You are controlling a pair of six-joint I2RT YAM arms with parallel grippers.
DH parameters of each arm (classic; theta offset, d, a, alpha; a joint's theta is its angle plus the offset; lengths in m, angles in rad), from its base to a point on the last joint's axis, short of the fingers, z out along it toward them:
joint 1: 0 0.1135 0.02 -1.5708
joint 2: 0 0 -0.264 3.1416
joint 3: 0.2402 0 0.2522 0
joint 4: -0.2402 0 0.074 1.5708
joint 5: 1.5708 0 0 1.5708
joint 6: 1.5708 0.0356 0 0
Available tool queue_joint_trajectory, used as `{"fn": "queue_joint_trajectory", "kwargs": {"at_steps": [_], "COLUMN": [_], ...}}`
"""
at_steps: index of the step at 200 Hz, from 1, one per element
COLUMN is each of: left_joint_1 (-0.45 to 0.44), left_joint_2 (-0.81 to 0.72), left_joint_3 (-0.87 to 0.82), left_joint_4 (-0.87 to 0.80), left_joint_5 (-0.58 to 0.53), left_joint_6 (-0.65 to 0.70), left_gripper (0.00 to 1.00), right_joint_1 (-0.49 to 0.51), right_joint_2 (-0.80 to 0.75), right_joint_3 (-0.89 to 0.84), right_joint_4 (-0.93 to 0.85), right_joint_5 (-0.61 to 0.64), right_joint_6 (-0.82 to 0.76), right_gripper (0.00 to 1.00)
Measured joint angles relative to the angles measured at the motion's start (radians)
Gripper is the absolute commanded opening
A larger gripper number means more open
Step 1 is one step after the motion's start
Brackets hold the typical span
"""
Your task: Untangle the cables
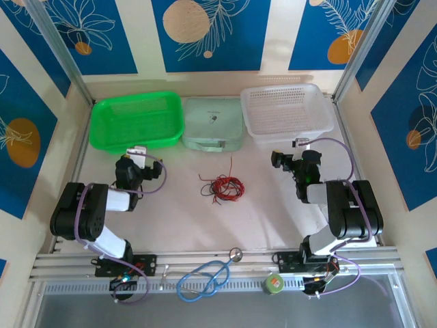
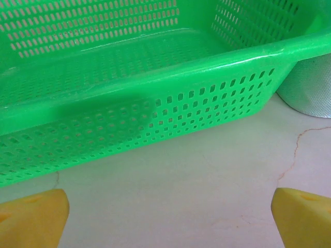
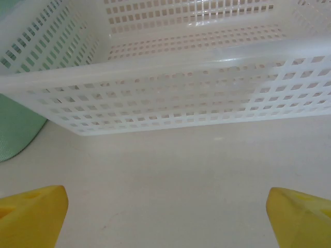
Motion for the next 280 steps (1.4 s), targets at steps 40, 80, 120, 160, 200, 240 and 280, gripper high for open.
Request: {"fn": "queue_joint_trajectory", "kwargs": {"at_steps": [40, 80, 120, 160, 200, 240, 280], "left_joint_1": [0.0, 0.0, 0.0, 0.0, 0.0, 0.0, 0.0], "left_joint_2": [0.0, 0.0, 0.0, 0.0, 0.0, 0.0, -0.157], "left_joint_3": [0.0, 0.0, 0.0, 0.0, 0.0, 0.002, 0.06], "left_joint_4": [0.0, 0.0, 0.0, 0.0, -0.001, -0.001, -0.242], "left_joint_5": [0.0, 0.0, 0.0, 0.0, -0.008, -0.01, -0.097], "left_joint_6": [0.0, 0.0, 0.0, 0.0, -0.003, -0.003, -0.038], "left_gripper": [1.0, 1.0, 1.0, 1.0, 1.0, 1.0, 0.96], "right_joint_1": [0.0, 0.0, 0.0, 0.0, 0.0, -0.002, 0.019], "right_joint_2": [0.0, 0.0, 0.0, 0.0, 0.0, 0.0, -0.152], "right_joint_3": [0.0, 0.0, 0.0, 0.0, 0.0, 0.0, 0.142], "right_joint_4": [0.0, 0.0, 0.0, 0.0, 0.0, -0.002, -0.368], "right_joint_5": [0.0, 0.0, 0.0, 0.0, 0.0, -0.001, 0.061], "right_joint_6": [0.0, 0.0, 0.0, 0.0, 0.0, 0.003, 0.027], "right_gripper": [0.99, 0.99, 0.99, 0.99, 0.99, 0.91, 0.85]}}
